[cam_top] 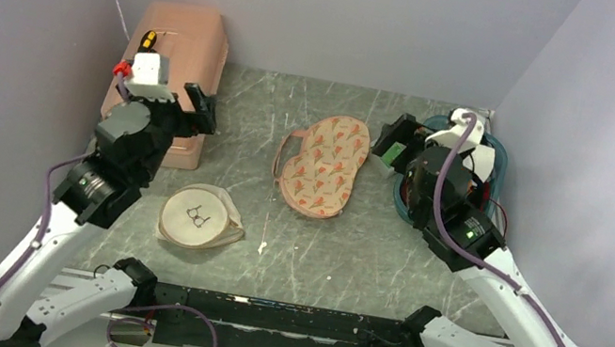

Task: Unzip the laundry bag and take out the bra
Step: Reset both arms

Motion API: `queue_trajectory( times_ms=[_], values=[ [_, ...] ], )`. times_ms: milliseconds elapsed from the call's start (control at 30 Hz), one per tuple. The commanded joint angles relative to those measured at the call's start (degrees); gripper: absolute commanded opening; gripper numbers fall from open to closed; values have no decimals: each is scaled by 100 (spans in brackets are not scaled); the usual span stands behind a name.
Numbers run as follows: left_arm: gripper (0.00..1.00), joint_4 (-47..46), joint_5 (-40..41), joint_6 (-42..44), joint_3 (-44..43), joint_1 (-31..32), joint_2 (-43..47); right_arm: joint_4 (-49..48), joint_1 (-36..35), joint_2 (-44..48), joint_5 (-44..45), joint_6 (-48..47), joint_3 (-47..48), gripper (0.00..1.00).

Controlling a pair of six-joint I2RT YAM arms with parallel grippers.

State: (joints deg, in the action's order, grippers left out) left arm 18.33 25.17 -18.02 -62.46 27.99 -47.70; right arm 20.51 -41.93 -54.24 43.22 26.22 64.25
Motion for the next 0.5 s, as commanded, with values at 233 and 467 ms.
queue_trajectory(
  times_ms=[233,467],
  values=[
    [94,-280,-152,524,934,-13,754,-1446,9,603,-1806,-1184,273,100],
    [94,-165,-272,474,881,-13,586,-1134,8,534,-1427,-1048,-269,100]
  ],
)
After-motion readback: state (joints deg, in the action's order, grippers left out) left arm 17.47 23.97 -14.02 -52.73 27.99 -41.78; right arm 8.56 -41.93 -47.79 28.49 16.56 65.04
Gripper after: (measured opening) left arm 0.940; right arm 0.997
